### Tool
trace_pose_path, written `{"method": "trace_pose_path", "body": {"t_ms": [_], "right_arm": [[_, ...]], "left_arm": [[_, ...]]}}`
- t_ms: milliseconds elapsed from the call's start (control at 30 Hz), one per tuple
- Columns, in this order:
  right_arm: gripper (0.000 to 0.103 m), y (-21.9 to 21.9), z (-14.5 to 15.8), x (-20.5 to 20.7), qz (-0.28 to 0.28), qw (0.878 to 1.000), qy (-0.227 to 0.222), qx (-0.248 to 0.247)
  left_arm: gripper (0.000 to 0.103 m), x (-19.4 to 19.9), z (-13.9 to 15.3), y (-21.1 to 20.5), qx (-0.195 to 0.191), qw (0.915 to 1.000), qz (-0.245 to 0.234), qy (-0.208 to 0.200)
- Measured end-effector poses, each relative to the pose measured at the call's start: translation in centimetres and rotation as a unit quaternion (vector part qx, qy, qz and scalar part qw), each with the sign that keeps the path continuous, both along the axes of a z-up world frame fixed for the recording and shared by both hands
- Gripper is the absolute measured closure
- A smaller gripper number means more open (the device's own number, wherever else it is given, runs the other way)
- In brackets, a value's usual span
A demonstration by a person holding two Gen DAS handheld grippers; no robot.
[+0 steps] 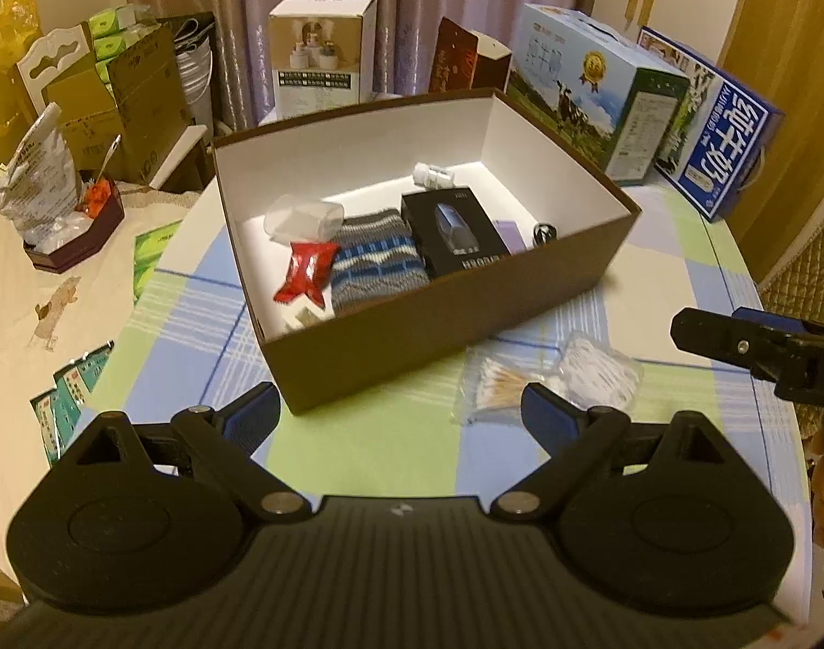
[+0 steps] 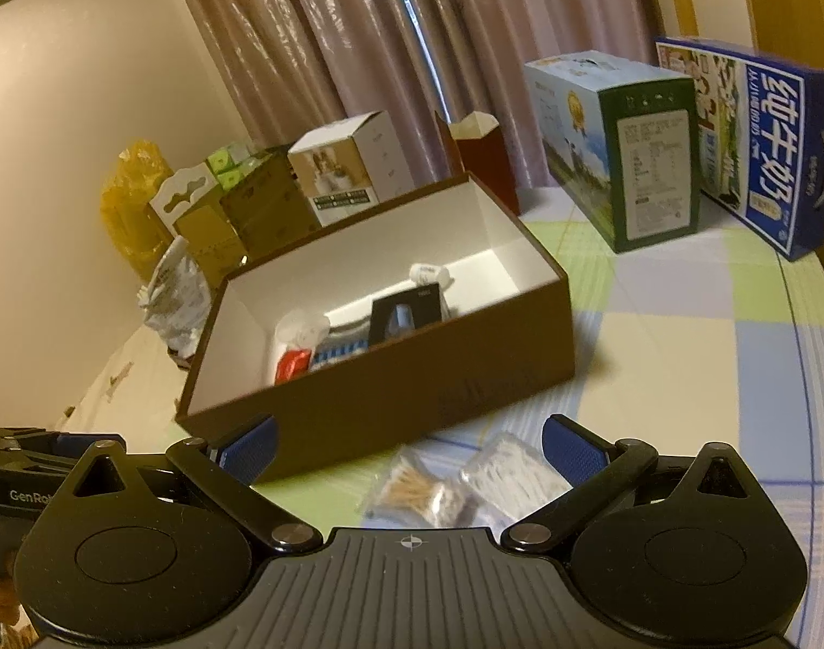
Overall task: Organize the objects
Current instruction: 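Withdraw both tools from brown box toward cotton swabs and floss picks, then move both tools down toward the cotton swab bag and floss pick box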
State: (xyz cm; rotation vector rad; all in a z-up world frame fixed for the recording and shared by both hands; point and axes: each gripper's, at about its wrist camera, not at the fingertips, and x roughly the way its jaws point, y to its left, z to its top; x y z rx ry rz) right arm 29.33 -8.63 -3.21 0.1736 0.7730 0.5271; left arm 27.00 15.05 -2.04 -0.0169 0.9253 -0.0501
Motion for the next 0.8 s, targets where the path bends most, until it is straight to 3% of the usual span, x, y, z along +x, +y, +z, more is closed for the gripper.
{"method": "trace_pose_path", "body": {"t_ms": [800], "right_arm": [[0.002, -3.2, -3.8, -3.9, -0.024, 0.997, 0.066, -0.034]], "left_arm": [[0.009, -3.3, -3.9, -3.0, 0.007, 0.9982, -0.02, 0.056]]}}
